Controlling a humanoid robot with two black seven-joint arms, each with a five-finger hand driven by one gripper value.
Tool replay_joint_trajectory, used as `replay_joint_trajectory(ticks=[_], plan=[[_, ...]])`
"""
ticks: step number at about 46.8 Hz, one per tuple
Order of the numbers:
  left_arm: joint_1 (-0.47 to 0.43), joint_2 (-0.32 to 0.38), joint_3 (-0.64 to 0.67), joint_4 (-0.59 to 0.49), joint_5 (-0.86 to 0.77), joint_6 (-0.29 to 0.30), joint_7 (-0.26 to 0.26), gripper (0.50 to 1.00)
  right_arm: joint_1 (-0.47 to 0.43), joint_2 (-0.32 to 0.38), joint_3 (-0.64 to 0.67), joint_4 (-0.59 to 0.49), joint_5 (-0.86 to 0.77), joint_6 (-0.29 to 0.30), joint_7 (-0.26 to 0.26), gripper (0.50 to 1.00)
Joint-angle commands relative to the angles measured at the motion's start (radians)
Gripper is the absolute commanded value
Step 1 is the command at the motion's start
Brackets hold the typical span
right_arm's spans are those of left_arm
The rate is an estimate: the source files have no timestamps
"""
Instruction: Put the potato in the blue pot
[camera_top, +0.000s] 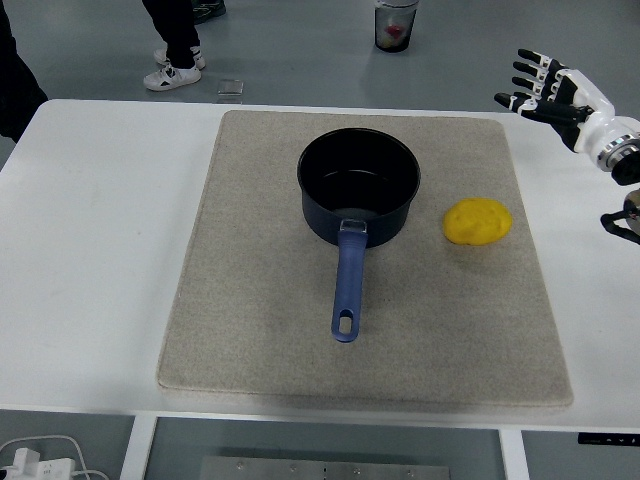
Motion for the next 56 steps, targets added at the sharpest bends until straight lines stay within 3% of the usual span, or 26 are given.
replay_joint_trajectory(ticks=[1,12,19,32,40,56], plan=[[0.000,0.000,0.000,-0.002,0.000,0.000,0.000,0.996,0.001,-0.077,-0.046,0.079,-0.035,0.016,0.022,0.928],[0.000,0.000,0.000,-0.005,0.000,0.000,0.000,0.996,-0.003,-0.306,-0.117,0.354,-0.176,0.016,0.070,0.928],[-0.002,0.000,0.000,-0.005,0.000,0.000,0.000,0.996,-0.048,-0.377,-0.115,0.455,-0.206,0.005,0.084,0.928],[-0.006,0.000,-0.002,0.000,0.000,0.000,0.000,0.996,-0.114,-0.375,-0.100,0.524,-0.292,-0.068,0.159,0.928],[-0.006,0.000,-0.002,-0.002,0.000,0.000,0.000,0.996,-0.148,-0.349,-0.101,0.530,-0.357,-0.156,0.167,0.928],[-0.006,0.000,-0.002,0.000,0.000,0.000,0.000,0.996,-0.171,-0.320,-0.114,0.530,-0.501,-0.256,0.168,0.926]])
